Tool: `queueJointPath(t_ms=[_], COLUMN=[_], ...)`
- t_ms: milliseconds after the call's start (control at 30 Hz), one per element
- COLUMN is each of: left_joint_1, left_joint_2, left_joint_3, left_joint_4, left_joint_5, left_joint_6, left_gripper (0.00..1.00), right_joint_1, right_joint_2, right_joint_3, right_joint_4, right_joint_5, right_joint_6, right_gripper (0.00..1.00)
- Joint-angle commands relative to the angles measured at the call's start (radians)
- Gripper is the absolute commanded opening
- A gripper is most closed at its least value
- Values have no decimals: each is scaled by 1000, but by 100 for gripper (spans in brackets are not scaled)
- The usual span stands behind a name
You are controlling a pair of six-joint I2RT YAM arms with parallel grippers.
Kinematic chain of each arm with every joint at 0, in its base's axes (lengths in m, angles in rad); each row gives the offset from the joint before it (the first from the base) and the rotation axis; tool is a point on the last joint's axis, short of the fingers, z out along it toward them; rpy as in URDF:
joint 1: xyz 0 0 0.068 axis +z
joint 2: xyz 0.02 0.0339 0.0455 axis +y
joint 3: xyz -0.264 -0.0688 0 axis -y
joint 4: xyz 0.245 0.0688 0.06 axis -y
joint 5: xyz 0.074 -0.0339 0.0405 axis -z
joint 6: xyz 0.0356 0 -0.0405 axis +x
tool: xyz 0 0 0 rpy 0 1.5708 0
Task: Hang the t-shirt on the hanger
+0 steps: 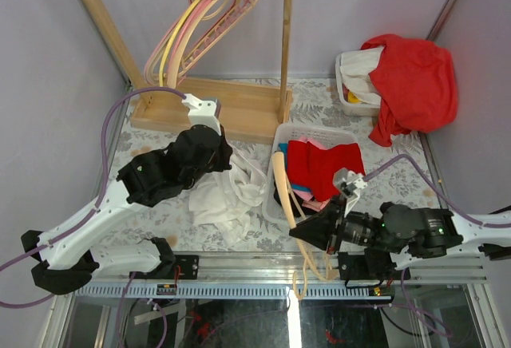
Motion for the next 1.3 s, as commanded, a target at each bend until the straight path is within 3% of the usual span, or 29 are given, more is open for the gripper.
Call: queueJointPath(t_ms=[0,133,367,467,633,767,900,1000,1267], left_joint_1=[4,5,4,4,5,4,4,4,3], left_joint_2=[8,18,13,14,20,13,8,-4,-61], left_joint_3=[31,38,24,22,34,32,18,9,-48], left_joint_4=[8,14,35,34,25,24,28,23,25], left_joint_5=[-26,-30,-42,-48,-60,-70,-88,-104,-106], left_joint_6=[28,33,36,37,37,44,48,46,60], left_gripper=[0,0,0,0,0,0,0,0,0], right_joint_1=[672,672,666,595,287,191,20,-95,-375], right_joint_2=[-34,10,119,205,333,272,269,308,229], right_joint_3=[48,104,218,261,279,218,169,122,9], right_joint_4=[28,23,-141,-209,-147,-12,60,109,287], right_joint_5=[75,64,180,177,-189,-382,-581,-715,-958], right_joint_6=[8,-6,-39,-68,-120,-72,30,75,271], right_gripper=[0,0,0,0,0,0,0,0,0])
